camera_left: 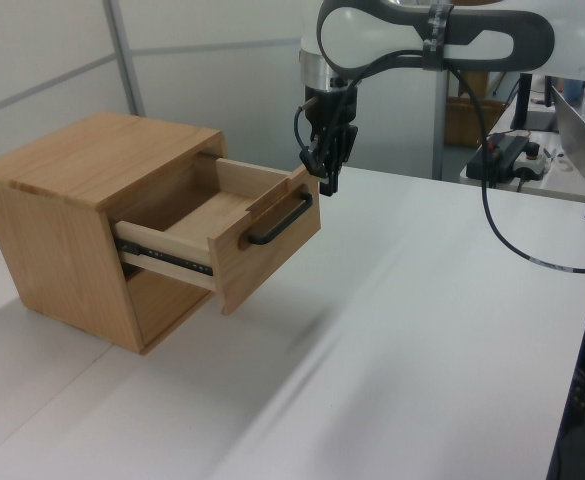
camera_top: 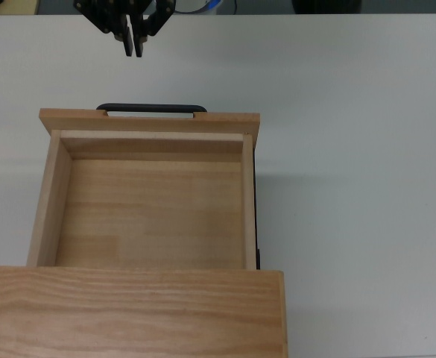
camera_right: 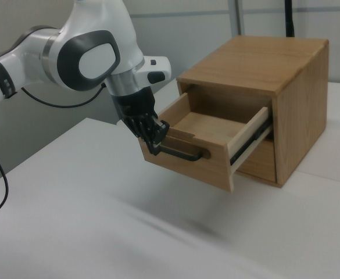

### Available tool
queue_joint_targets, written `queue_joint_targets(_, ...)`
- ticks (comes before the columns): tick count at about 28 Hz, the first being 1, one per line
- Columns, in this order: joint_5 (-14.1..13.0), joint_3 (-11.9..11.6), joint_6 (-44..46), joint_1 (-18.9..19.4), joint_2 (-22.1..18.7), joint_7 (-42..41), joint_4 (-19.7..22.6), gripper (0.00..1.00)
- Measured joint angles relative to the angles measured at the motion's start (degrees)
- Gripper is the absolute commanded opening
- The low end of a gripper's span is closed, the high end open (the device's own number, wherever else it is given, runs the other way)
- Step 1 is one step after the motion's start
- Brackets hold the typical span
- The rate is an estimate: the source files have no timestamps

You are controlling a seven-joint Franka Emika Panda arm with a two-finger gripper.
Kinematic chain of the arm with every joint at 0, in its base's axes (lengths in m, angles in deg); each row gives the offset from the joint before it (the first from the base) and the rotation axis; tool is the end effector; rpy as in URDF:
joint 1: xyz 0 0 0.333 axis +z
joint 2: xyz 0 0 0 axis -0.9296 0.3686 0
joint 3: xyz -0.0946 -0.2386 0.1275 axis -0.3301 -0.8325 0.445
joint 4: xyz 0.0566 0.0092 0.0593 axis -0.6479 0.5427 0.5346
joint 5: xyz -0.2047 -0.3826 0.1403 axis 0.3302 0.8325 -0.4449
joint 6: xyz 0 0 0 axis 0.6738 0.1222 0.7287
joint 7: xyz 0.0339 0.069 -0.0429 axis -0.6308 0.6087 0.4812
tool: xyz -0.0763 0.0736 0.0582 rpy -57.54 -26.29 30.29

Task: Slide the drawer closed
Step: 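Lower the gripper down to the drawer's black handle, then push the drawer front with the gripper into the wooden cabinet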

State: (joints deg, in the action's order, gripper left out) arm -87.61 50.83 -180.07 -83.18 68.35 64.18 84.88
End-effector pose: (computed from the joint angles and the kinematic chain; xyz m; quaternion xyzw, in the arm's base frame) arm 0.6520 -0.0154 0.5863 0.9989 -0.0065 0.0472 0.0013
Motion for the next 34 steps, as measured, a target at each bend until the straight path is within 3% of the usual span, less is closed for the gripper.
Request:
queue_joint_targets(18,0.53,0.14,0.14,0.14,3.16,-0.48,0.34,0.00)
queue_joint_targets(34,6.57,0.82,-4.14,1.76,9.61,1.54,0.37,0.00)
